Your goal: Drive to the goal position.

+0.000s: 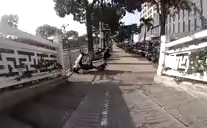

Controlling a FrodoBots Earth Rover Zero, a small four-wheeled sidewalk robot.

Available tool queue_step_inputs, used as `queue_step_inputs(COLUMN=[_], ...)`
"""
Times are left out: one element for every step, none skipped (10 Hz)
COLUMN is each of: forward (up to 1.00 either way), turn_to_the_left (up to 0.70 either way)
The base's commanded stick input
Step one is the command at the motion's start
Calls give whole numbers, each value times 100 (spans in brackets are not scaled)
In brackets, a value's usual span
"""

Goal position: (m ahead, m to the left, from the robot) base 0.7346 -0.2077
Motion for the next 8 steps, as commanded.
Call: queue_step_inputs(forward=[70,70,70,70,70,70,70,70], turn_to_the_left=[0,0,0,0,0,0,0,0])
